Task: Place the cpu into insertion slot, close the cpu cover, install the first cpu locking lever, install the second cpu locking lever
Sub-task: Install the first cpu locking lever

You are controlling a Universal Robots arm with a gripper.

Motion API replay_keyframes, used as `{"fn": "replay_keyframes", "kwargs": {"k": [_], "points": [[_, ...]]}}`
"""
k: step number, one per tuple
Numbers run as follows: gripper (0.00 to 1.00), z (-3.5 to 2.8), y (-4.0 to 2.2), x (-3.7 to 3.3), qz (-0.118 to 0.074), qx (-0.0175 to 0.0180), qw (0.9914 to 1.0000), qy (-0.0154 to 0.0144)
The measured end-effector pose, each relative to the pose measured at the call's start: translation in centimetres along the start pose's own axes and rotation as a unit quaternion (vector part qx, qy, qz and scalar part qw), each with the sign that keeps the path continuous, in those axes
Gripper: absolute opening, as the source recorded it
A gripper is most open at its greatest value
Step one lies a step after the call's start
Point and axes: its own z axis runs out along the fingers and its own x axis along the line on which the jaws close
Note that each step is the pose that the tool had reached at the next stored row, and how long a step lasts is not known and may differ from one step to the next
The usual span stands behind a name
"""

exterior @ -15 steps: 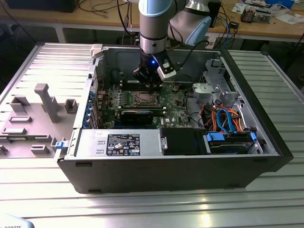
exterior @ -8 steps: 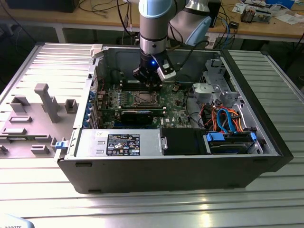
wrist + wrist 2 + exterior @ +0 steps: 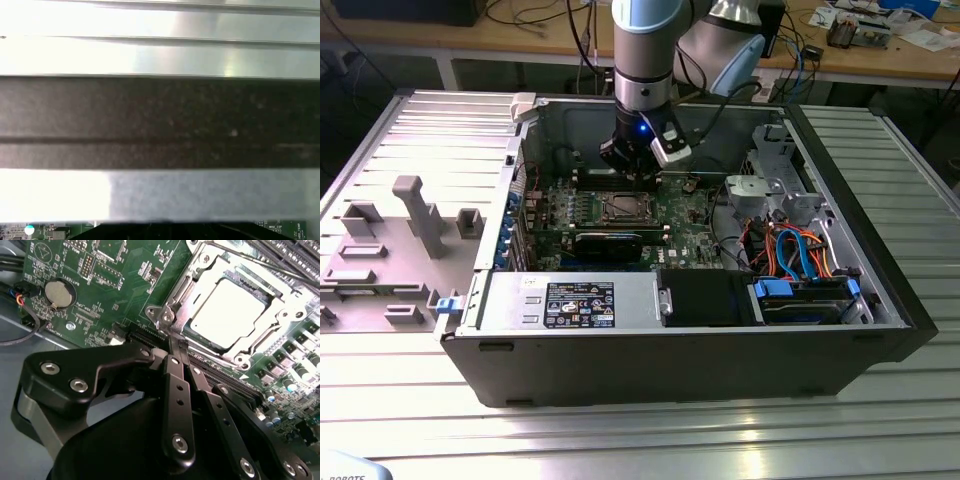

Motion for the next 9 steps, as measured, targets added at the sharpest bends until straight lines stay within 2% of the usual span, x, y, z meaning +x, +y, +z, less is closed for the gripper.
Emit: {"fn": "replay_keyframes", "kwargs": {"k": [2,9], "points": [[0.11,-0.01,-0.34,0.0,0.0,0.0005,1.0,0.0],[0.11,0.0,-0.39,0.0,0.0,0.0006,1.0,0.0]]}}
